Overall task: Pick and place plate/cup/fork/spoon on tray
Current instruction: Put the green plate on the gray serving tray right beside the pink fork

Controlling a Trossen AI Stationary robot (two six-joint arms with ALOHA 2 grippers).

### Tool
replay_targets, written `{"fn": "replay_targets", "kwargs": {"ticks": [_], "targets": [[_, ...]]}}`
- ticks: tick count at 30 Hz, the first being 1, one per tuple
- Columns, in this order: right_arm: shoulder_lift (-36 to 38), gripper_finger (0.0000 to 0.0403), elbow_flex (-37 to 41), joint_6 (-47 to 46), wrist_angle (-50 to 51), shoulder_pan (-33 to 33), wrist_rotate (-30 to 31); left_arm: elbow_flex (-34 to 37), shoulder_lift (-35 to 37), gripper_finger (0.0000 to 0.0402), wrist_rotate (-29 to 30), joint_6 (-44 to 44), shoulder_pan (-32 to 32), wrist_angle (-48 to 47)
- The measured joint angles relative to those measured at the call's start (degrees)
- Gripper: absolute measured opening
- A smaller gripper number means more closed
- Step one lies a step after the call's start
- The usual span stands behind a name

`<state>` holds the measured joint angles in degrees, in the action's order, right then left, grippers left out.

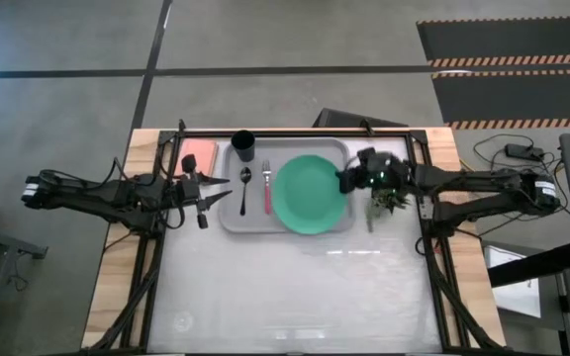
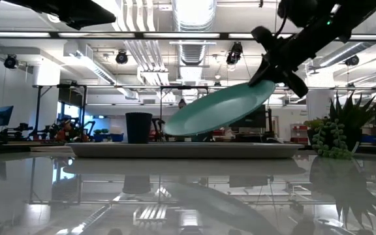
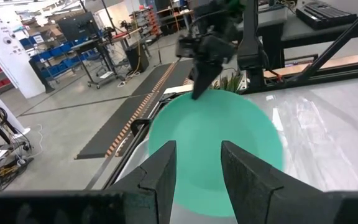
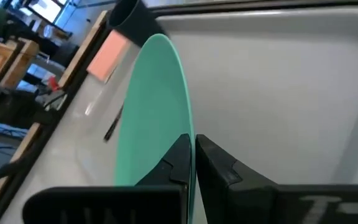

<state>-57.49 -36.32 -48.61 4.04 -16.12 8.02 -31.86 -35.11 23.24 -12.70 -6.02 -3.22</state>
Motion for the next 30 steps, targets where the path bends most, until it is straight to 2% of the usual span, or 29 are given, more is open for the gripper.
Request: {"fn": "replay_targets", "kwargs": {"ticks": [7,13,20,30], "targets": [[-0.29,0.0008,0.0,4.89,-0.05,-10.65,-8.77,0.0,0.0,0.0109,0.0,-0.07,0.0,0.0],[-3.82,0.0008,-1.05,7.6,0.36,-14.13,-11.06,0.0,0.0,0.0109,0.0,-0.27,0.0,0.24],[-11.6,0.0008,-7.08,11.96,2.68,-14.32,-10.88,0.0,0.0,0.0109,0.0,-0.27,0.0,0.33],[-20.54,0.0009,-16.85,17.16,17.54,-14.3,-6.24,0.0,0.0,0.0109,0.0,-0.25,0.0,0.22]]}}
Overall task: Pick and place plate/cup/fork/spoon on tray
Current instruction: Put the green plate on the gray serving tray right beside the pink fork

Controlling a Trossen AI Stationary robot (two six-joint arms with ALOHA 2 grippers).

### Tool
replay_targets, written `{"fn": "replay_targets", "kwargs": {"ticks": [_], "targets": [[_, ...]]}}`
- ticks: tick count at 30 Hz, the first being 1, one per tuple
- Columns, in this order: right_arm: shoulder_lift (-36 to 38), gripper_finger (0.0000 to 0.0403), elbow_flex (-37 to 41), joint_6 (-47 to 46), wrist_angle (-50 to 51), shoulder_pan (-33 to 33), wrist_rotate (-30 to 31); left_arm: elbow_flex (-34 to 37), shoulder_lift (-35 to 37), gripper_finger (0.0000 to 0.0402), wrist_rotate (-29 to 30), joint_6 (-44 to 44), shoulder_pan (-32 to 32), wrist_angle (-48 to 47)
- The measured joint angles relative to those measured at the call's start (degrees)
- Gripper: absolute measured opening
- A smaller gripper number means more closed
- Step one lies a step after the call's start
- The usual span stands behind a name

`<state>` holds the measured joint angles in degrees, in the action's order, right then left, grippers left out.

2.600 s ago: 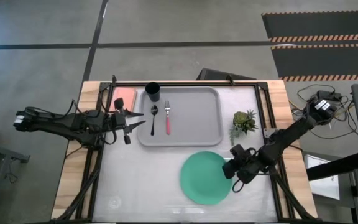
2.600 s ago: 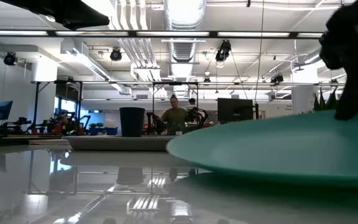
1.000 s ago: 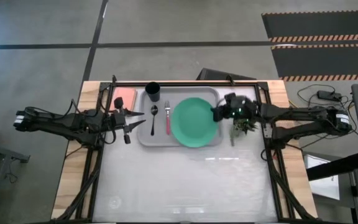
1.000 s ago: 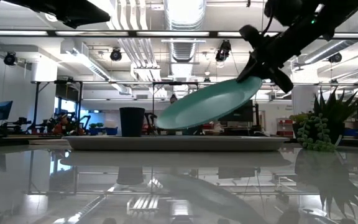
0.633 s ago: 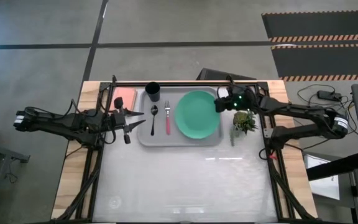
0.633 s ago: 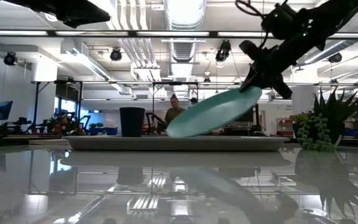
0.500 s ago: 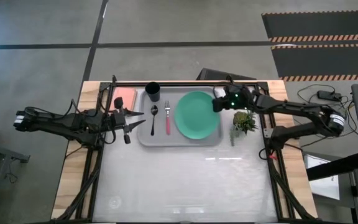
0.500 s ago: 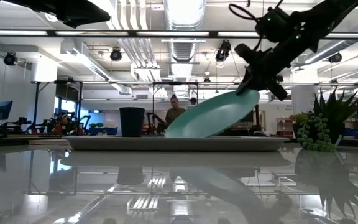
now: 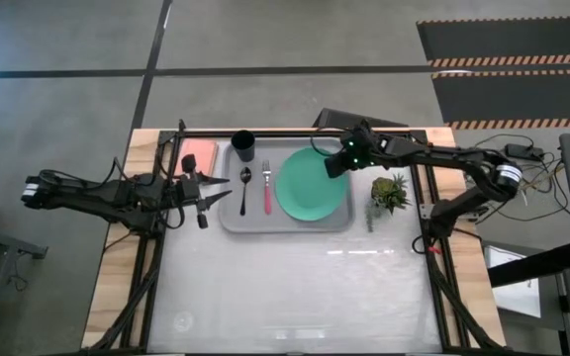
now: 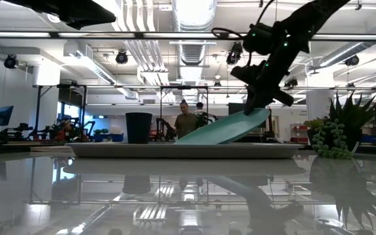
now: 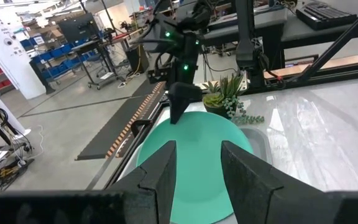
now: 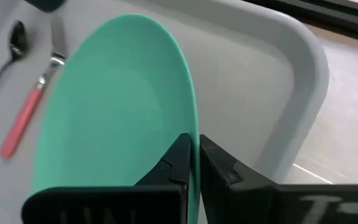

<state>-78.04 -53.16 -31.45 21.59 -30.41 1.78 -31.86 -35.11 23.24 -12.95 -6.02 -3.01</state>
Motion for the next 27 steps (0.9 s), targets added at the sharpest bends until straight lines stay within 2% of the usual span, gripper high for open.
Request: {"fn": "replay_targets", "kwargs": {"ticks": [7,18,22,27], "targets": [[-5.36,0.0009,-4.31,2.37,1.06,0.0,0.66,0.0,0.0,0.0109,0.0,0.0,0.0,0.0],[-13.32,0.0011,-11.16,8.4,8.09,-0.07,3.4,0.0,0.0,0.0109,0.0,0.01,-0.01,-0.04],[-14.82,0.0029,-12.74,8.93,9.76,-0.04,4.01,0.0,0.0,0.0109,0.0,0.02,-0.01,-0.04],[-15.13,0.007,-13.01,9.49,10.97,0.0,5.71,0.0,0.0,0.0109,0.0,0.02,-0.01,-0.04]]}}
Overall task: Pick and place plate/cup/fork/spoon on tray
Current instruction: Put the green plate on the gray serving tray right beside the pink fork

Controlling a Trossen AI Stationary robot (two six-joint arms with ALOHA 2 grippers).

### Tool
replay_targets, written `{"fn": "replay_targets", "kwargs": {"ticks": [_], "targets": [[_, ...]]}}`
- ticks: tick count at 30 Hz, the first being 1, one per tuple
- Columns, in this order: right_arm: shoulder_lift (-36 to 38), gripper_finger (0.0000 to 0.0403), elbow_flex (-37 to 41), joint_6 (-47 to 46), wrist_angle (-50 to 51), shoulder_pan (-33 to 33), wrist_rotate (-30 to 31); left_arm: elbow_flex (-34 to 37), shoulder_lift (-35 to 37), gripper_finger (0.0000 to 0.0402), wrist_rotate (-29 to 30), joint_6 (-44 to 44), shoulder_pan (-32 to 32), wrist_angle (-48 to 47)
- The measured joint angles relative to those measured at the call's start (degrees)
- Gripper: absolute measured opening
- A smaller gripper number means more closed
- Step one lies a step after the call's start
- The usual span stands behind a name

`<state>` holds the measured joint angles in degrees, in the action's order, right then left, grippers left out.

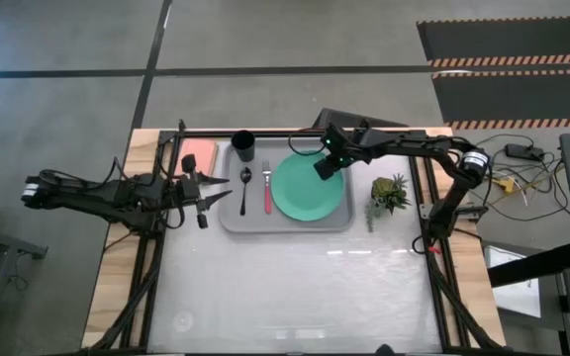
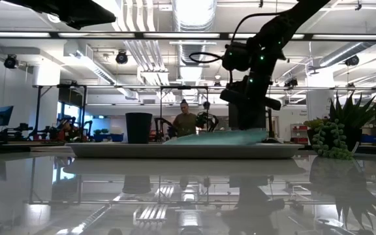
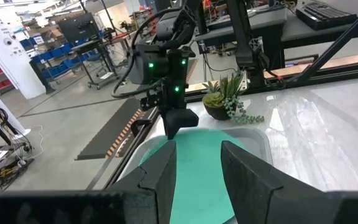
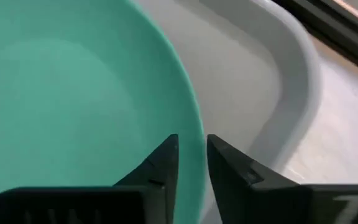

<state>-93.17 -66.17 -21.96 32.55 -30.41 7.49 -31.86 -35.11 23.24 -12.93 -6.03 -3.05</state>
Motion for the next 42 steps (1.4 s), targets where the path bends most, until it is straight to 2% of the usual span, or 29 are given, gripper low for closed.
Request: {"fn": "replay_targets", "kwargs": {"ticks": [8,12,15,21,26,35,42], "targets": [[1.2,0.0115,0.0,-0.09,2.27,0.05,1.75,0.0,0.0,0.0109,0.0,0.0,-0.01,0.0],[2.08,0.0118,-0.02,-0.23,1.14,1.27,-1.87,0.0,0.0,0.0109,0.0,0.0,-0.01,0.02],[1.99,0.0105,0.02,-0.53,-0.96,3.89,-4.56,0.0,0.0,0.0109,0.0,-0.02,0.01,0.11],[0.37,0.0055,-0.15,-0.91,-8.95,10.02,-4.81,0.0,-0.17,0.0109,0.0,-0.94,0.0,0.97],[-2.01,0.0013,-0.2,-0.96,-12.79,12.38,-4.5,0.0,-0.22,0.0109,0.0,-0.96,-0.01,0.98],[-9.45,0.0009,-0.2,-0.46,-15.55,12.5,-3.88,0.0,-0.4,0.0109,0.0,-0.98,-0.01,0.97],[-11.25,0.0009,-0.22,0.18,-15.62,12.52,-0.81,0.0,-0.43,0.0109,0.0,-1.01,-0.01,1.01]]}}
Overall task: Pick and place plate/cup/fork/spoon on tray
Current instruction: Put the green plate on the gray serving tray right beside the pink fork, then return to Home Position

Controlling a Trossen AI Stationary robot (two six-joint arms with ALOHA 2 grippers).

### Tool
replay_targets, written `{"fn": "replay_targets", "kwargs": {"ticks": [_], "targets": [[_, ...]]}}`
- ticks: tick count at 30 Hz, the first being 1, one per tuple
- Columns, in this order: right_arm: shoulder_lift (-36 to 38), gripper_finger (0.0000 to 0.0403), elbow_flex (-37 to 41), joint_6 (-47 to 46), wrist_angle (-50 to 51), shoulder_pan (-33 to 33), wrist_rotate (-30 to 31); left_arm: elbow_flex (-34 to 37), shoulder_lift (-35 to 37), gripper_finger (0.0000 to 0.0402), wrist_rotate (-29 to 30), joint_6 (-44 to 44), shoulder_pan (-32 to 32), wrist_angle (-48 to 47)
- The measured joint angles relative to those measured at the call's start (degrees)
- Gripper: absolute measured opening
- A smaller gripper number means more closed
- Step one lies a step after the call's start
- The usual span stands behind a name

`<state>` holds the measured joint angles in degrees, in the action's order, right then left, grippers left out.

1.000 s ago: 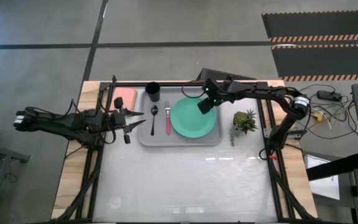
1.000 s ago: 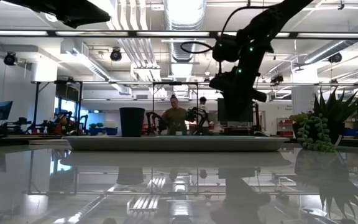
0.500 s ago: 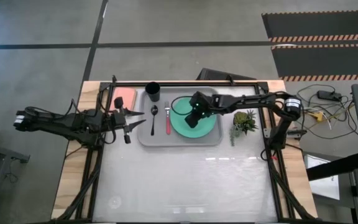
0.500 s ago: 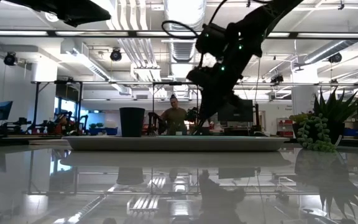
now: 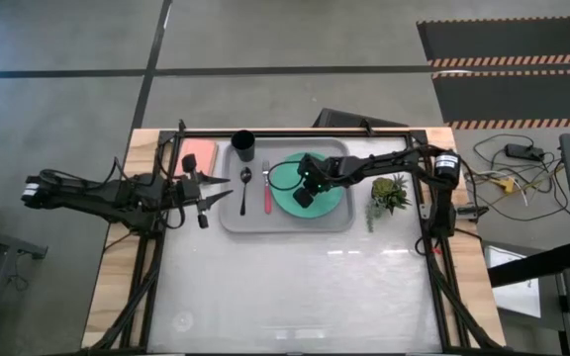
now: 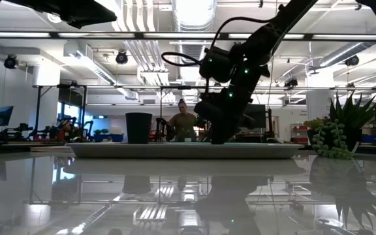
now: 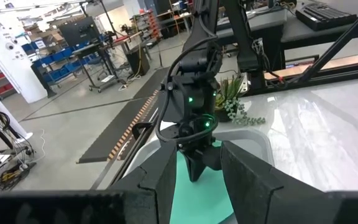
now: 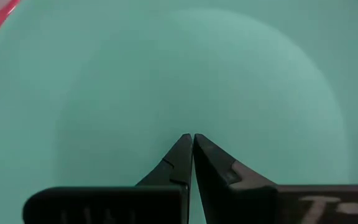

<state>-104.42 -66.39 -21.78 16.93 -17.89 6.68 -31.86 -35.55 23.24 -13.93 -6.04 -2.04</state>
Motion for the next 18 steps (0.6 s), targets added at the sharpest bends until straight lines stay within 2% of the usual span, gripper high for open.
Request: {"fn": "replay_targets", "kwargs": {"ticks": [18], "targets": [[0.77,0.0009,-2.03,2.34,1.71,0.22,1.49,0.0,0.05,0.0109,0.0,-0.02,0.01,-0.01]]}}
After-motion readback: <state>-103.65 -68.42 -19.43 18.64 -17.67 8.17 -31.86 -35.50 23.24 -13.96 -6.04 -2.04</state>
